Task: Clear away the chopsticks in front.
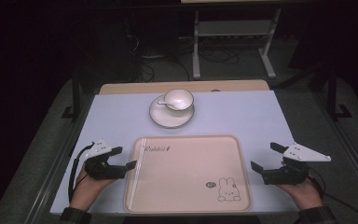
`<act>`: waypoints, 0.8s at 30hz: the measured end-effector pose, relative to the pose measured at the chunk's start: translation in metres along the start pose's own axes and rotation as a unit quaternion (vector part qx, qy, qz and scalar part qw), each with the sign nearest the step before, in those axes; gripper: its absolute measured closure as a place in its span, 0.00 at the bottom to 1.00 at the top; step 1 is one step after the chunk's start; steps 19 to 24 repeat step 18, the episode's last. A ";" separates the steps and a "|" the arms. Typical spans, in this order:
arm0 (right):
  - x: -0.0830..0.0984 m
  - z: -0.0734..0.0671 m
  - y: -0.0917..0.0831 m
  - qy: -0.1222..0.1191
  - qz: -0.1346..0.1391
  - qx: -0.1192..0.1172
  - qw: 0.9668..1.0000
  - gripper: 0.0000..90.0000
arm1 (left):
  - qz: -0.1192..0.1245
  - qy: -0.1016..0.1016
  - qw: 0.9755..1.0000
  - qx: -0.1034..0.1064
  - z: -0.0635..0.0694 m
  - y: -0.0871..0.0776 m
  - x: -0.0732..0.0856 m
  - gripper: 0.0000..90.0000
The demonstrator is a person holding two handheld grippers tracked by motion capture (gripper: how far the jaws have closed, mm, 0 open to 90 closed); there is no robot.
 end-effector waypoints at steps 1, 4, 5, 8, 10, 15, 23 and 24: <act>-0.001 -0.001 0.000 -0.002 0.003 -0.004 1.000 0.00 | 0.006 0.001 1.000 -0.001 0.000 -0.002 0.002 0.14; -0.001 -0.002 0.000 -0.002 0.006 -0.007 1.000 0.00 | 0.019 0.002 1.000 -0.005 0.000 -0.008 0.006 0.12; -0.002 -0.002 0.000 -0.002 0.007 -0.009 1.000 0.00 | 0.022 0.001 1.000 -0.004 0.000 -0.009 0.007 0.11; -0.002 -0.004 0.000 -0.005 0.010 -0.015 1.000 0.00 | 0.025 0.006 1.000 -0.007 0.001 -0.012 0.009 0.09; -0.003 -0.004 0.001 -0.007 0.011 -0.018 1.000 0.00 | 0.028 0.010 1.000 -0.009 0.002 -0.013 0.009 0.09; -0.003 -0.005 0.001 -0.011 0.012 -0.021 1.000 0.00 | 0.027 0.012 1.000 -0.008 0.002 -0.013 0.009 0.09; -0.004 -0.006 0.001 -0.010 0.014 -0.024 1.000 0.00 | 0.028 0.013 0.999 -0.008 0.002 -0.012 0.009 0.09; -0.004 -0.006 0.001 -0.010 0.014 -0.024 1.000 0.00 | 0.028 0.013 0.999 -0.008 0.002 -0.012 0.009 0.09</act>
Point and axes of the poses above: each handheld gripper's, and its own axes: y roughly forward along the jaws, x roughly out of its underside, z roughly to its right, the point moved 1 cm from there along y, roughly forward along the jaws, and after that the axes turned 5 degrees about z, right-handed, at the moved point
